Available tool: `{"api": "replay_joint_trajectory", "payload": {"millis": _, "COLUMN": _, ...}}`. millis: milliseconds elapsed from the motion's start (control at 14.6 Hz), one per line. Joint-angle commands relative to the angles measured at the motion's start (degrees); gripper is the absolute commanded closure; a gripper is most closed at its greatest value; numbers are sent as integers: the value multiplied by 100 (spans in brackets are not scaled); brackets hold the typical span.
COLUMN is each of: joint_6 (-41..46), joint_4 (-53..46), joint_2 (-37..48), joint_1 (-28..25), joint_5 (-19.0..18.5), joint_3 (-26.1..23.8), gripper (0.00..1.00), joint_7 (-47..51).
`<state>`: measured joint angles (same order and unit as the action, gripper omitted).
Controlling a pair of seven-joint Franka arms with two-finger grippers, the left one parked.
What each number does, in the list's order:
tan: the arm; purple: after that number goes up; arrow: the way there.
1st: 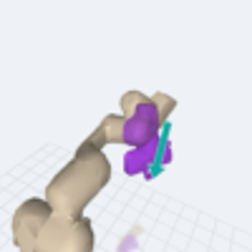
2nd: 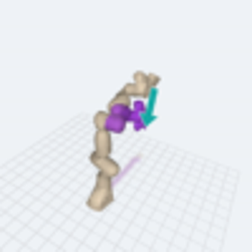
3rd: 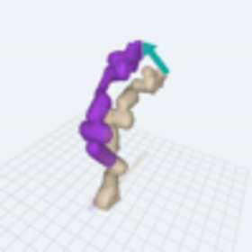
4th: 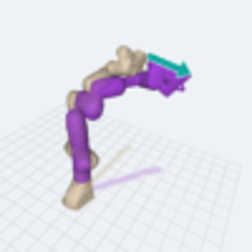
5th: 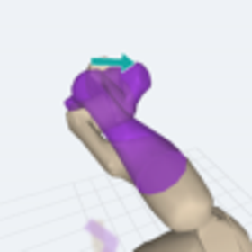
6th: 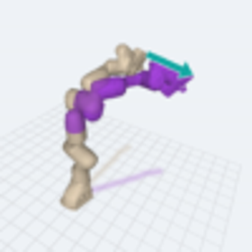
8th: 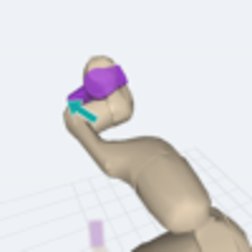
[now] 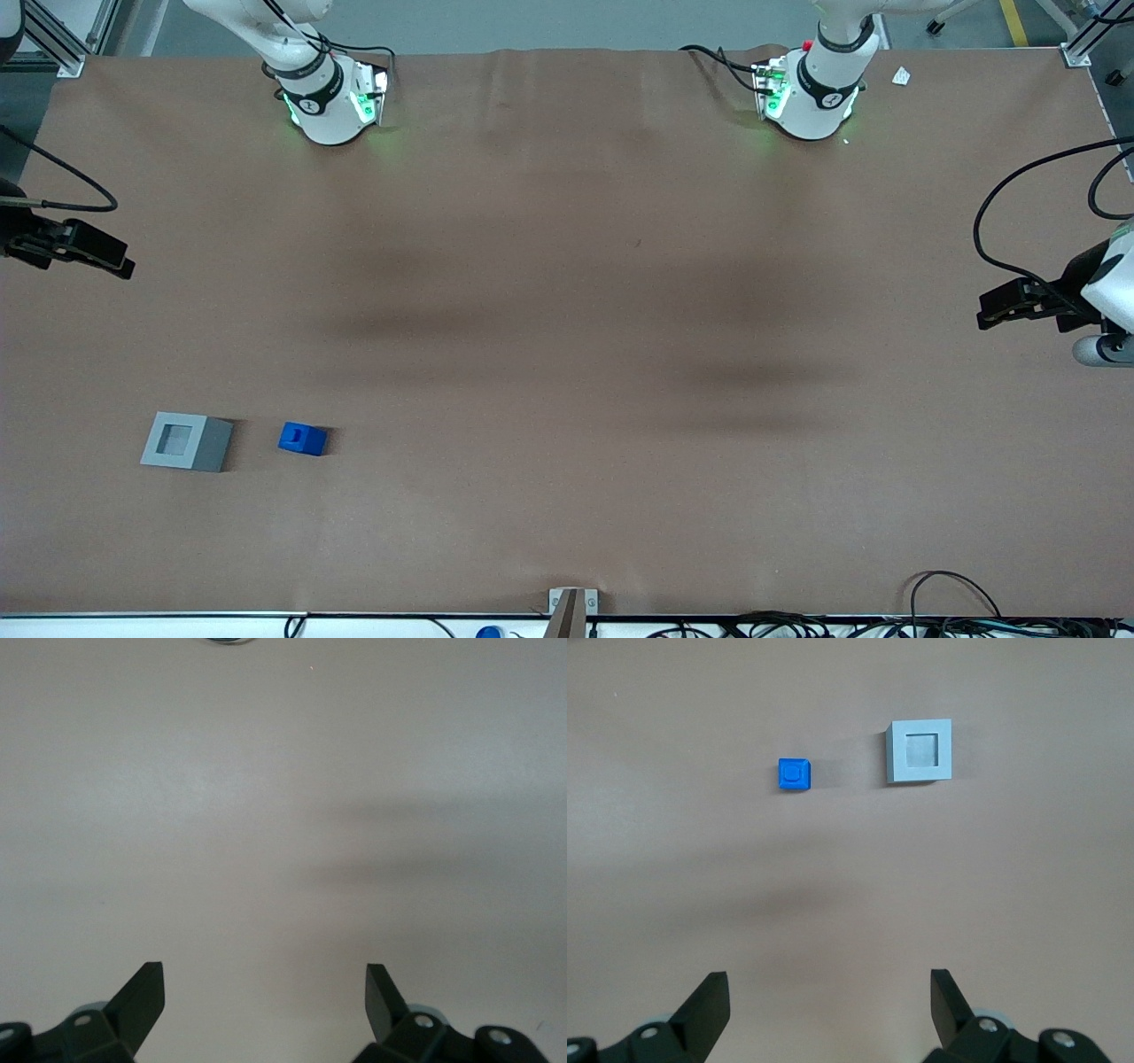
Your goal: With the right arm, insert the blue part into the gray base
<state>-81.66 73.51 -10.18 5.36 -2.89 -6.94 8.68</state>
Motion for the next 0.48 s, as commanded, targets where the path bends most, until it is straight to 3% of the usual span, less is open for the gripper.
{"api": "replay_joint_trajectory", "payload": {"millis": 0, "joint_6": 480, "joint_4": -334, "joint_2": 76, "joint_1": 61, "joint_5": -36, "joint_3": -53, "gripper": 0, "joint_7": -555}}
{"api": "replay_joint_trajectory", "payload": {"millis": 412, "joint_6": 493, "joint_4": -319, "joint_2": 77, "joint_1": 44, "joint_5": -9, "joint_3": -53, "gripper": 0, "joint_7": -578}}
